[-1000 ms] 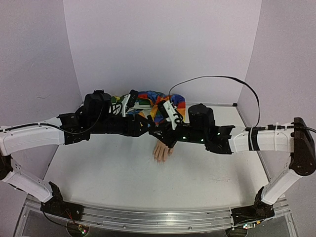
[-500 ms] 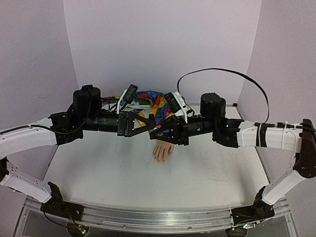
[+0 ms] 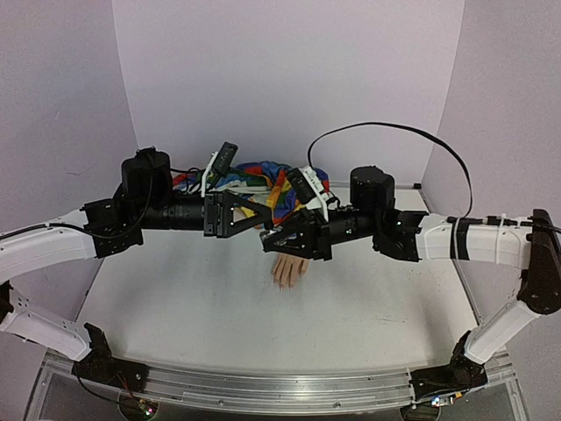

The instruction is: Paint the nails

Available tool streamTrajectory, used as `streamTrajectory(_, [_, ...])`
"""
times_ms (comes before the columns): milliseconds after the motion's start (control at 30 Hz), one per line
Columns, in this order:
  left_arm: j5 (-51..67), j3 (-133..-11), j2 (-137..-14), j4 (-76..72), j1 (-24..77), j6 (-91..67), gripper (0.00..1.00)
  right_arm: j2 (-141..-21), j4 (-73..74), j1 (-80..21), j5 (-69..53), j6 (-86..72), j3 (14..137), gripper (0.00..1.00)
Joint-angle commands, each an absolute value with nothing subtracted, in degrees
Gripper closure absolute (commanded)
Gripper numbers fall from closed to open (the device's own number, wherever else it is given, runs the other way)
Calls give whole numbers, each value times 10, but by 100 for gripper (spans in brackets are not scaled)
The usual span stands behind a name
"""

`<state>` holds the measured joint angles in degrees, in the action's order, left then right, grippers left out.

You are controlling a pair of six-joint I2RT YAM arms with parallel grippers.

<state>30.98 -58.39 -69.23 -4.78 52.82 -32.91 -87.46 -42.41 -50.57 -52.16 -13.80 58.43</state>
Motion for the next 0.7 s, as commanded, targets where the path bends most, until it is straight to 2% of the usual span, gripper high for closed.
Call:
streamTrajectory(0, [302, -612, -690, -29, 526, -325, 41, -876, -410, -510, -514, -99, 619, 100])
streamTrajectory(67, [307, -612, -693, -28, 526, -322, 44, -878, -408, -510, -518, -97, 622, 100])
streamTrajectory(333, [308, -626, -707, -22, 526, -304, 66, -890, -404, -510, -492, -96, 629, 100])
streamTrajectory(433, [264, -624, -710, -17, 527, -300, 83, -888, -398, -510, -428, -88, 621, 100])
streamTrajectory(500, [204, -620, -710, -9, 531, -300, 92, -879, -400, -514, -315, -86, 607, 100])
streamTrajectory(533, [170, -618, -711, -4, 535, -299, 93, -873, -406, -526, -225, -81, 593, 100])
streamTrajectory(633, [51, -627, -723, 38, 563, -290, 94, -875, -470, -592, 148, -29, 553, 100])
streamTrajectory(667, [23, -632, -731, 45, 570, -291, 94, -888, -476, -607, 209, -11, 560, 100])
